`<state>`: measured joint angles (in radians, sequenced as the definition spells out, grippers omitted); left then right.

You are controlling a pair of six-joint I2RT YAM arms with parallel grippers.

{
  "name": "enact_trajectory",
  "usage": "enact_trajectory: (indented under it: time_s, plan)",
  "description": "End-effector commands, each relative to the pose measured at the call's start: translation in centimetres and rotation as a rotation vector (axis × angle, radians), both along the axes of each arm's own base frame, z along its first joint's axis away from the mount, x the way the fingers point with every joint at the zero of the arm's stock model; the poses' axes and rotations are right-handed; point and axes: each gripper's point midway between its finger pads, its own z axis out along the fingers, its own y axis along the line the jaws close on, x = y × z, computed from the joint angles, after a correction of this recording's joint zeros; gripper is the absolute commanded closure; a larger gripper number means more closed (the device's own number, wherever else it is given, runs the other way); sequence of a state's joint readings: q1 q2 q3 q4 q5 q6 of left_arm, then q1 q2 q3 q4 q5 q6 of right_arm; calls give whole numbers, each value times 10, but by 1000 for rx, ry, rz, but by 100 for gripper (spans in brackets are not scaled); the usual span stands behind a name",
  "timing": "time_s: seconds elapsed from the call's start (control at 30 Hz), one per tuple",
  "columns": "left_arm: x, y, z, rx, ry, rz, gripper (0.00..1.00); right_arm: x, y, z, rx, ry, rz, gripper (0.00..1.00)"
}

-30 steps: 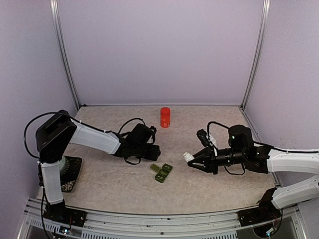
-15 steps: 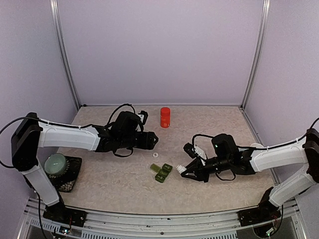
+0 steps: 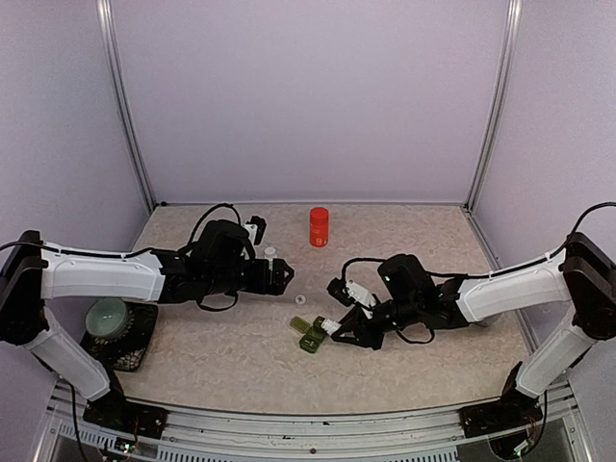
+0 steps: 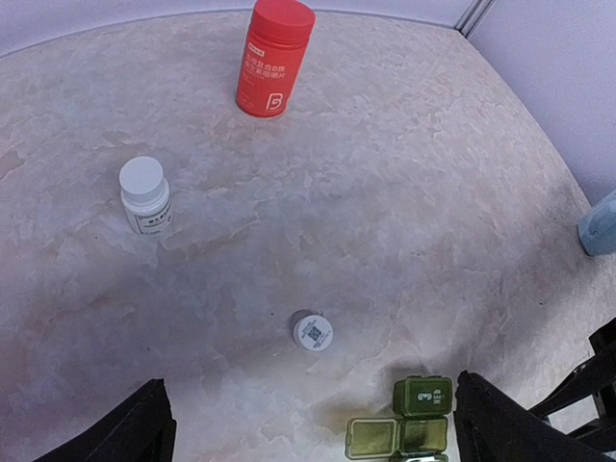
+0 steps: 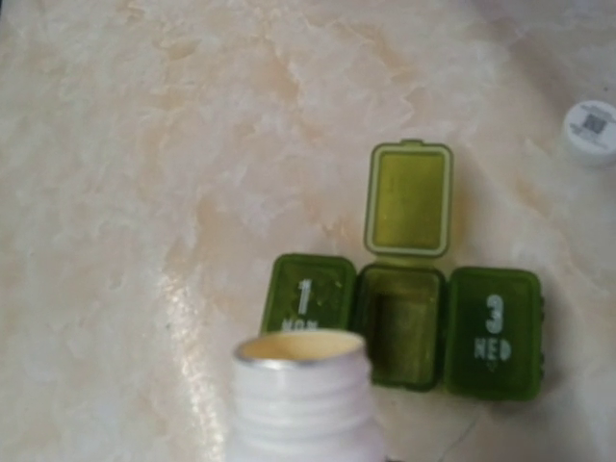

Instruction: Sort the pills into containers

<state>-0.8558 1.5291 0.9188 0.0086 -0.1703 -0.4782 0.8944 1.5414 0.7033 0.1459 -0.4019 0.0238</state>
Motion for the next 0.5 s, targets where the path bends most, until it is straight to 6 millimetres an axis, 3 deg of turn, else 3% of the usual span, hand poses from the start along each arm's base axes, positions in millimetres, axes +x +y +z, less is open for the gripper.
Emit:
enact_trajectory:
  time_s: [0.0,0.47]
  plan:
    - [-4,16,-1,2,3,37,1,-2,4,-9,-78,-5,7,87]
    - [-14,34,0,0,-7,64,1,9,8,-19,-230,0,-14,83]
